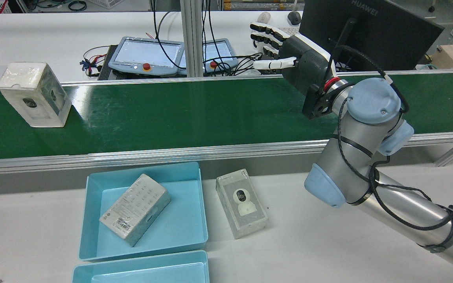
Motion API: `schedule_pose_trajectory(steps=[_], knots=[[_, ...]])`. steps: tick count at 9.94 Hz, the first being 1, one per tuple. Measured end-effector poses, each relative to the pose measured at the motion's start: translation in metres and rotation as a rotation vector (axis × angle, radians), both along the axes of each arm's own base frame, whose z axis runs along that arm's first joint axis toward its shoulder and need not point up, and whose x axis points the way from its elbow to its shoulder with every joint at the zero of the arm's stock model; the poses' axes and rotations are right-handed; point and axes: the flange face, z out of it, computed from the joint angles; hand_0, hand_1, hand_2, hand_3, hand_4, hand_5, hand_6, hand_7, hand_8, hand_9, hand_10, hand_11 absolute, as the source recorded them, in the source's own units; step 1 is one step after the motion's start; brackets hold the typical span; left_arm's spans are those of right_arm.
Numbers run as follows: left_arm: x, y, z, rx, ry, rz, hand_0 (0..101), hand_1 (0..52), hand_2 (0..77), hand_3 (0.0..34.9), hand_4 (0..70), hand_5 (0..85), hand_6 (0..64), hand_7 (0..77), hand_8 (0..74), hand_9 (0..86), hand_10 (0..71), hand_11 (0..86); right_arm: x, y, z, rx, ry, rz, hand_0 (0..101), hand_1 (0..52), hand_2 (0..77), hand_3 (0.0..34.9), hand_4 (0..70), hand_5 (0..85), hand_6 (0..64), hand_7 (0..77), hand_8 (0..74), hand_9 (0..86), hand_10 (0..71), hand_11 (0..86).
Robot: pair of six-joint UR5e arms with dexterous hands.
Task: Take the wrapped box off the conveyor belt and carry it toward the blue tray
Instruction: 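Lower the right hand onto the belt beside the approaching wrapped box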
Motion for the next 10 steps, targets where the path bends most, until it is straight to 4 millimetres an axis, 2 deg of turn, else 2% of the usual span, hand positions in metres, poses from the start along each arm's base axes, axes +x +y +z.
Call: schedule_pose_trajectory(steps=[4, 7, 8, 9, 10], knots=[[0.000, 0.000, 0.000, 0.000, 0.000, 0.000, 0, 0.0, 1.1, 0.0, 0.0, 0.5, 0.0, 0.5, 0.5, 0.0, 0.5, 0.0, -0.006, 0.003, 0.004, -0.004, 0.005, -0.009, 44, 12.0, 15.8, 30.3, 13.1, 16.9, 0.0, 15.3, 0.0, 1.6, 3.3, 5.4], [0.000, 0.000, 0.000, 0.000, 0.000, 0.000, 0, 0.0, 1.1, 0.0, 0.0, 0.5, 0.0, 0.5, 0.5, 0.0, 0.5, 0.0, -0.020, 0.007, 0.013, -0.019, 0.017, -0.024, 43, 11.5, 15.8, 30.3, 13.1, 16.9, 0.0, 15.3, 0.0, 1.6, 3.3, 6.0], [0.000, 0.000, 0.000, 0.000, 0.000, 0.000, 0, 0.0, 1.1, 0.0, 0.0, 0.5, 0.0, 0.5, 0.5, 0.0, 0.5, 0.0, -0.025, 0.010, 0.020, -0.029, 0.025, -0.028, 42, 7.6, 16.4, 30.3, 10.9, 14.7, 0.0, 13.1, 0.0, 1.6, 3.3, 6.0], [0.000, 0.000, 0.000, 0.000, 0.000, 0.000, 0, 0.0, 1.1, 0.0, 0.0, 0.5, 0.0, 0.5, 0.5, 0.0, 0.5, 0.0, -0.030, 0.012, 0.025, -0.035, 0.030, -0.034, 42, 10.4, 14.7, 30.3, 10.9, 14.7, 0.0, 12.5, 0.0, 1.6, 4.9, 6.0], [0.000, 0.000, 0.000, 0.000, 0.000, 0.000, 0, 0.0, 1.1, 0.0, 0.0, 0.5, 0.0, 0.5, 0.5, 0.0, 0.5, 0.0, -0.034, 0.014, 0.031, -0.040, 0.035, -0.039, 42, 10.4, 14.7, 29.1, 10.9, 14.2, 0.0, 12.5, 0.0, 1.6, 0.0, 6.0]])
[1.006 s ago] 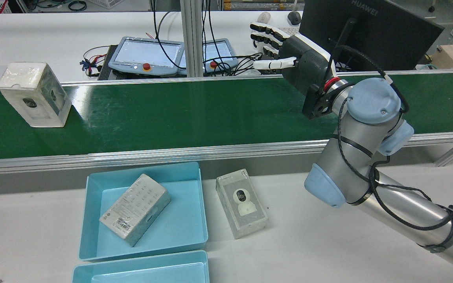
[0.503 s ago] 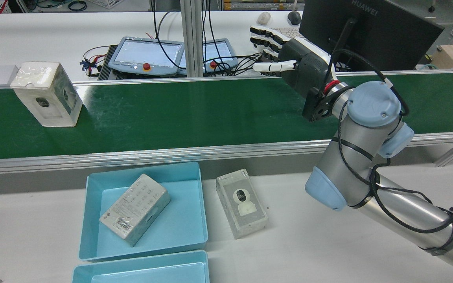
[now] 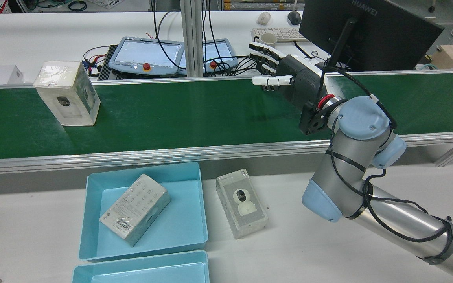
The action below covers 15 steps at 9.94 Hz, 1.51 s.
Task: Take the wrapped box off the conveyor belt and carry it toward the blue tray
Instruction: 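Lower the right hand onto the belt beside the approaching wrapped box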
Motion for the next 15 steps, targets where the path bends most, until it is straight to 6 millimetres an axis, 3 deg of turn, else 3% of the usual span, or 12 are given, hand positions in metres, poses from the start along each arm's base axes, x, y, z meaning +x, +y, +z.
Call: schedule_pose_trajectory(steps=[2, 3, 6, 8, 9, 10, 11, 12, 15], knots=[[0.0000, 0.0000, 0.0000, 0.000, 0.000, 0.000, 0, 0.0, 1.1, 0.0, 0.0, 0.5, 0.0, 0.5, 0.5, 0.0, 0.5, 0.0, -0.0034, 0.0015, 0.0074, -0.004, 0.005, -0.005, 42, 10.4, 14.7, 27.8, 10.9, 14.7, 0.0, 12.5, 0.0, 1.6, 2.7, 1.6], [0.0000, 0.0000, 0.0000, 0.000, 0.000, 0.000, 0, 0.0, 1.1, 0.0, 0.0, 0.5, 0.0, 0.5, 0.0, 0.5, 0.5, 0.0, -0.0040, 0.0018, 0.0088, -0.004, 0.006, -0.006, 41, 10.4, 14.7, 27.4, 10.9, 15.8, 0.0, 13.6, 0.0, 1.6, 5.4, 7.1], [0.0000, 0.0000, 0.0000, 0.000, 0.000, 0.000, 0, 0.0, 0.5, 0.0, 0.0, 0.5, 0.0, 0.5, 0.5, 0.0, 0.5, 0.0, -0.0042, 0.0020, 0.0096, -0.004, 0.007, -0.005, 41, 10.4, 15.3, 27.1, 10.9, 15.8, 0.0, 13.6, 0.0, 1.6, 2.7, 4.4], [0.0000, 0.0000, 0.0000, 0.000, 0.000, 0.000, 0, 0.0, 0.5, 0.0, 0.0, 0.5, 0.0, 0.5, 0.5, 0.0, 0.5, 0.0, -0.0030, 0.0027, 0.0066, 0.002, 0.001, -0.004, 41, 10.4, 15.3, 28.3, 12.0, 16.9, 0.0, 13.6, 0.0, 1.6, 0.5, 2.7], [0.0000, 0.0000, 0.0000, 0.000, 0.000, 0.000, 0, 0.0, 0.5, 0.0, 0.0, 0.5, 0.0, 0.5, 0.5, 0.0, 0.5, 0.0, -0.0025, 0.0029, 0.0054, 0.003, -0.001, -0.004, 41, 9.8, 15.3, 30.1, 12.0, 17.5, 0.0, 13.6, 0.0, 1.6, 5.4, 6.0], [0.0000, 0.0000, 0.0000, 0.000, 0.000, 0.000, 0, 0.0, 0.5, 0.0, 0.0, 0.5, 0.0, 0.5, 0.5, 0.0, 0.5, 0.0, -0.0016, 0.0027, 0.0046, 0.005, -0.003, -0.003, 41, 9.8, 15.3, 30.1, 12.0, 17.5, 0.0, 13.6, 0.0, 1.6, 5.4, 6.0], [0.0000, 0.0000, 0.0000, 0.000, 0.000, 0.000, 0, 0.0, 1.1, 0.0, 0.0, 0.5, 0.0, 0.5, 0.5, 0.0, 0.5, 0.0, -0.0011, 0.0025, 0.0044, 0.005, -0.004, -0.002, 41, 10.4, 15.3, 31.3, 12.0, 16.9, 0.0, 13.6, 0.0, 1.6, 1.6, 4.9], [0.0000, 0.0000, 0.0000, 0.000, 0.000, 0.000, 0, 0.0, 1.1, 0.0, 0.0, 0.5, 0.0, 0.5, 0.0, 0.5, 0.0, 0.0, -0.0011, 0.0023, 0.0047, 0.004, -0.003, -0.002, 41, 10.4, 15.3, 32.0, 12.0, 18.0, 0.0, 13.6, 0.0, 1.6, 2.2, 5.4], [0.0000, 0.0000, 0.0000, 0.000, 0.000, 0.000, 0, 0.0, 0.5, 0.0, 0.0, 0.5, 0.0, 0.5, 0.5, 0.0, 0.5, 0.0, -0.0024, 0.0018, 0.0064, 0.001, 0.001, -0.003, 41, 9.8, 15.3, 30.2, 11.5, 17.5, 0.0, 13.6, 0.0, 1.6, 2.2, 4.9]])
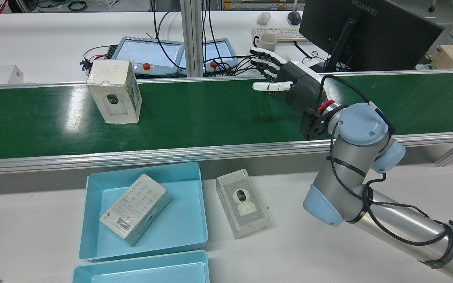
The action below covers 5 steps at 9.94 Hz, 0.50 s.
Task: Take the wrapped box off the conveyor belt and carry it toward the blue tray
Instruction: 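Lower the right hand onto the belt beside the approaching wrapped box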
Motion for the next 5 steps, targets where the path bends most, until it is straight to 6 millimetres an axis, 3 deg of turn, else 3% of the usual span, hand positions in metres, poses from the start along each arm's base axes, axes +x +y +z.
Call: schedule_pose_trajectory(steps=[1, 2, 3, 4, 5], knots=[[0.000, 0.000, 0.000, 0.000, 0.000, 0.000, 0, 0.0, 1.1, 0.0, 0.0, 0.5, 0.0, 0.5, 0.5, 0.0, 0.5, 0.0, 0.003, -0.001, -0.003, 0.004, -0.004, 0.003, 41, 9.8, 15.3, 30.2, 11.5, 17.5, 0.0, 13.6, 0.0, 1.6, 2.2, 4.9], [0.000, 0.000, 0.000, 0.000, 0.000, 0.000, 0, 0.0, 1.1, 0.0, 0.0, 0.5, 0.0, 0.5, 0.5, 0.0, 0.0, 0.0, 0.008, -0.001, -0.007, 0.013, -0.012, 0.011, 41, 10.4, 15.3, 31.9, 8.7, 14.2, 0.0, 12.5, 0.0, 1.6, 8.7, 10.9], [0.000, 0.000, 0.000, 0.000, 0.000, 0.000, 0, 0.0, 1.1, 0.0, 0.0, 0.5, 0.0, 0.5, 0.5, 0.0, 0.0, 0.0, 0.015, -0.003, -0.012, 0.021, -0.019, 0.021, 41, 10.4, 15.3, 31.9, 8.7, 14.2, 0.0, 12.5, 0.0, 1.6, 8.7, 10.9], [0.000, 0.000, 0.000, 0.000, 0.000, 0.000, 0, 0.0, 0.5, 0.0, 0.0, 0.5, 0.0, 0.5, 0.5, 0.0, 0.5, 0.0, 0.021, -0.004, -0.015, 0.028, -0.024, 0.029, 42, 10.4, 15.3, 30.3, 10.4, 15.8, 0.0, 12.0, 0.0, 1.6, 4.9, 2.7], [0.000, 0.000, 0.000, 0.000, 0.000, 0.000, 0, 0.0, 1.1, 0.0, 0.0, 0.5, 0.0, 0.5, 0.5, 0.0, 0.5, 0.0, 0.024, -0.005, -0.017, 0.031, -0.026, 0.033, 42, 10.4, 15.3, 30.3, 10.4, 15.8, 0.0, 13.1, 0.0, 1.6, 2.7, 4.4]])
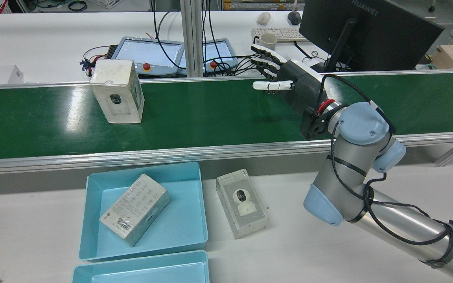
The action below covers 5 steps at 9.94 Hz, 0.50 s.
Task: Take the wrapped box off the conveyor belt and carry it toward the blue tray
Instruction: 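Lower the right hand onto the belt beside the approaching wrapped box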
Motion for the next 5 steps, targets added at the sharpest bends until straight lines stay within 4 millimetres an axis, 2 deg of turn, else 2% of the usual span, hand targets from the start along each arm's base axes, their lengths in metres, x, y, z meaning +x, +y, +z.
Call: schedule_pose_trajectory(steps=[5], knots=[[0.0000, 0.0000, 0.0000, 0.000, 0.000, 0.000, 0, 0.0, 0.5, 0.0, 0.0, 0.5, 0.0, 0.5, 0.5, 0.5, 0.5, 0.0, 0.0019, -0.0005, 0.0010, -0.001, 0.002, 0.002, 42, 9.8, 15.3, 29.7, 10.9, 16.9, 0.0, 13.6, 0.0, 2.7, 2.7, 4.9]])
